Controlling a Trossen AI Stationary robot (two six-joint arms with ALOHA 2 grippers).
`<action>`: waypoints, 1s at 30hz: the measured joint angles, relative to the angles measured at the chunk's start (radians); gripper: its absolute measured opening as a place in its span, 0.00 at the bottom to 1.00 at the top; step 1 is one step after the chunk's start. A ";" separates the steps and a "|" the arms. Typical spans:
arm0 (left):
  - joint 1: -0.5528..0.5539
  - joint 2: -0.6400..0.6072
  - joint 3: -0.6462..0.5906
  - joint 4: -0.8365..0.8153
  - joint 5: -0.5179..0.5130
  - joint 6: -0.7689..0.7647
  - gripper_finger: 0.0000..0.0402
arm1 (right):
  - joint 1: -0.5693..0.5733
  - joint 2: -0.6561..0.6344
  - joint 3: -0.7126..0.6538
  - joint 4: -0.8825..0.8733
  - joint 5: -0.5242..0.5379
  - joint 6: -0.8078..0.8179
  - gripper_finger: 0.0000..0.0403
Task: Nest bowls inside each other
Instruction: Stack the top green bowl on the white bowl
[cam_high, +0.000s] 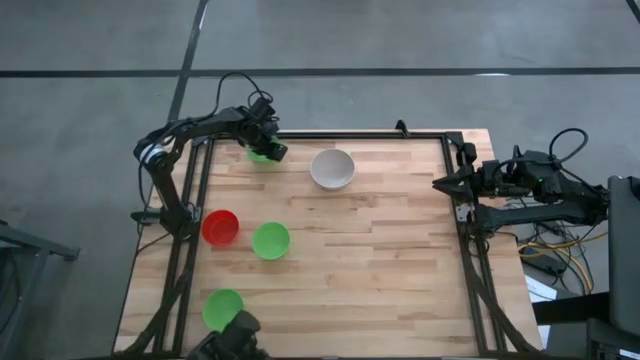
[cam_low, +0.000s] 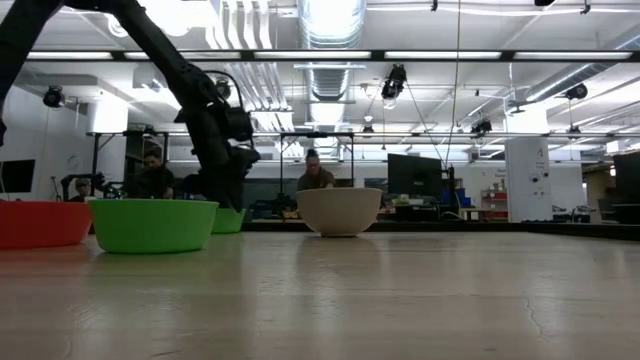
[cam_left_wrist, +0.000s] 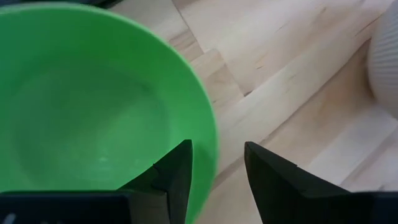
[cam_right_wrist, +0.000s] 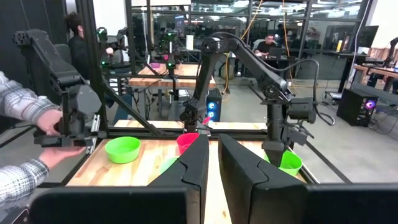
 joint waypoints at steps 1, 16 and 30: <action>0.000 0.008 0.000 0.000 0.001 0.000 0.38 | 0.000 0.000 0.000 0.000 0.000 0.000 0.08; 0.000 0.046 0.000 0.000 0.021 0.004 0.34 | 0.000 0.000 0.000 0.000 0.000 0.000 0.08; 0.000 0.041 0.002 0.006 -0.013 0.007 0.09 | 0.000 0.000 0.000 0.000 0.000 0.000 0.08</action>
